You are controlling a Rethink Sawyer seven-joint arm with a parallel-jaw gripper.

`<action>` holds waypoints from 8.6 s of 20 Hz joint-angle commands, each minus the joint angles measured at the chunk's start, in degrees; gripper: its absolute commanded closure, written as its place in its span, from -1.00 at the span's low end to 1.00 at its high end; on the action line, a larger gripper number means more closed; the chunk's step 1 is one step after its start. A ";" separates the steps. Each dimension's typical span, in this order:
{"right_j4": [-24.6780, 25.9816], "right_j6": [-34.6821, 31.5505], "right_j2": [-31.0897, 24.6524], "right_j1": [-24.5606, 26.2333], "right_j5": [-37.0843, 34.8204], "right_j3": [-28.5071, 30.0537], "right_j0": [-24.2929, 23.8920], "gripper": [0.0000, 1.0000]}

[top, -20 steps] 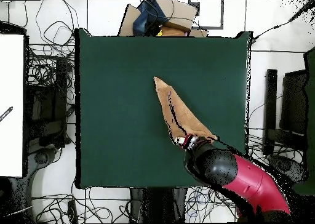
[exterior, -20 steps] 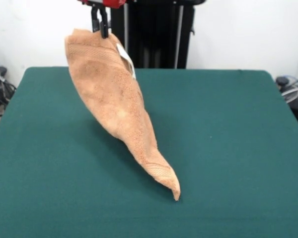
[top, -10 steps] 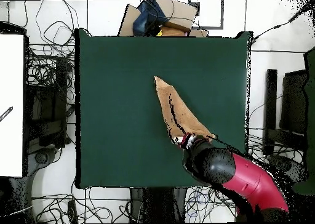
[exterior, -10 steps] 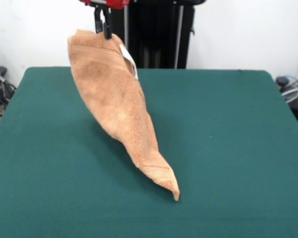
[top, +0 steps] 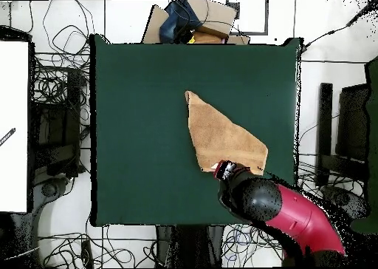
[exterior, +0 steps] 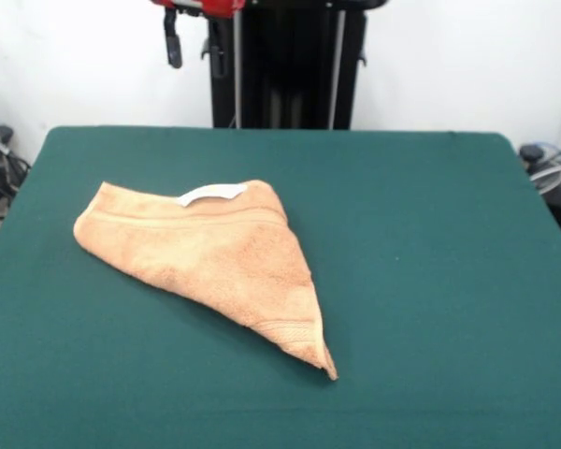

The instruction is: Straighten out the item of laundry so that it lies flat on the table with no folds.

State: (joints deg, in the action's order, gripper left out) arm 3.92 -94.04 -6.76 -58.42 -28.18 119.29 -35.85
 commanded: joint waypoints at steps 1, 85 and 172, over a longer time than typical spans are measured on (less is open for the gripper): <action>-0.75 -2.75 -6.06 1.18 2.37 2.51 0.05 -1.00; -3.15 -9.60 0.79 29.52 12.61 -16.40 12.38 -1.00; -22.51 -22.58 4.15 38.33 26.33 -9.62 29.66 1.00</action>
State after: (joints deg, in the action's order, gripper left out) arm -15.34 -99.57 6.65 -22.17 -5.61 103.90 -7.24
